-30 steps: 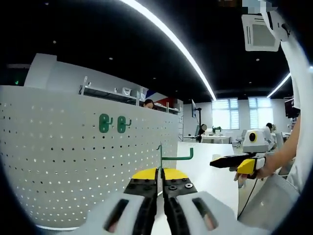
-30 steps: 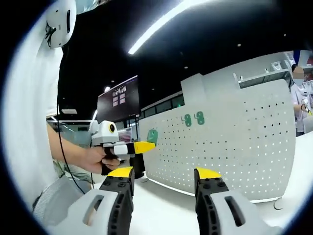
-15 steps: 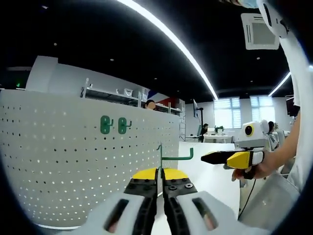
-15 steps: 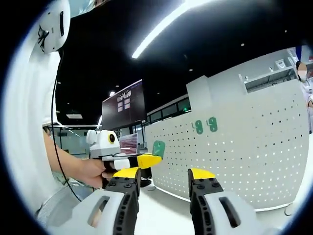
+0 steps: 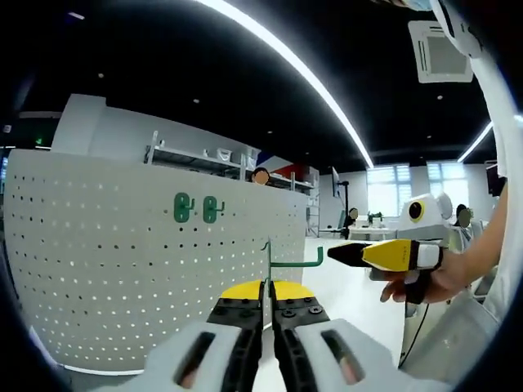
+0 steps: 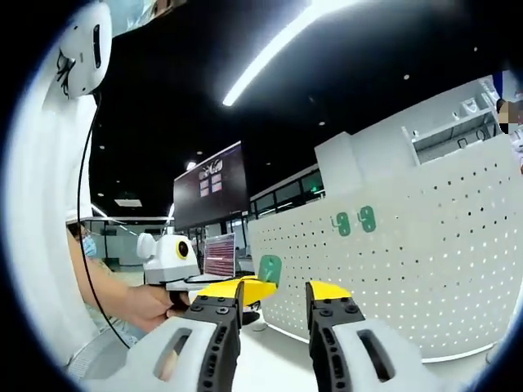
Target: Insert the hook assembly into the mounting plate slot until the hook locks in place.
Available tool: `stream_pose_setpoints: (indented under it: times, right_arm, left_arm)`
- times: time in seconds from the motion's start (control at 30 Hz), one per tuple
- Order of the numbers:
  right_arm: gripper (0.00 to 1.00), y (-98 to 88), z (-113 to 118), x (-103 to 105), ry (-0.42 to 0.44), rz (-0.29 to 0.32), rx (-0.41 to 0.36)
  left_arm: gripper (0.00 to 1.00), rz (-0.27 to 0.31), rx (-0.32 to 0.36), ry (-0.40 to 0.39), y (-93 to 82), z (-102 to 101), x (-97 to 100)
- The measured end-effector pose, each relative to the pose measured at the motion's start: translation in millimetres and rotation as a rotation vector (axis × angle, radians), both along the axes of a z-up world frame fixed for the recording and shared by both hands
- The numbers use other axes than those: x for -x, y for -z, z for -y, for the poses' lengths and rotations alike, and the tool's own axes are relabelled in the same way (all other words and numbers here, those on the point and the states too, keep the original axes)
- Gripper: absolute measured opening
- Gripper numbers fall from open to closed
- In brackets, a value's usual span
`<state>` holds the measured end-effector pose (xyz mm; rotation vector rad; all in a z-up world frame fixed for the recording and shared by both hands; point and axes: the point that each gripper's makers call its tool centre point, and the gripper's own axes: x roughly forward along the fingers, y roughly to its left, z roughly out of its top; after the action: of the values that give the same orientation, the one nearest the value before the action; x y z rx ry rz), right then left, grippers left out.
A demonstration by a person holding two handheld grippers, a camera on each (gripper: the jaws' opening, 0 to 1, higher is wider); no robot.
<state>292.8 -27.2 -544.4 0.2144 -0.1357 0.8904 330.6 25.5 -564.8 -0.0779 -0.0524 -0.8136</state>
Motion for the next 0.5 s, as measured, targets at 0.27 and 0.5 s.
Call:
stream_pose_setpoints:
  times: [0.27,0.5]
  right_arm:
    - [0.24,-6.9,-12.2,-4.1,-0.027,0.003,-0.013]
    - [0.21,-11.1,-20.8,-7.7,-0.043,0.014,-0.003]
  left_arm:
    - [0.02,0.006,-0.002,-0.016,-1.6,2.9,2.7]
    - [0.02,0.006,0.000,-0.030,-3.3,10.3,7.6]
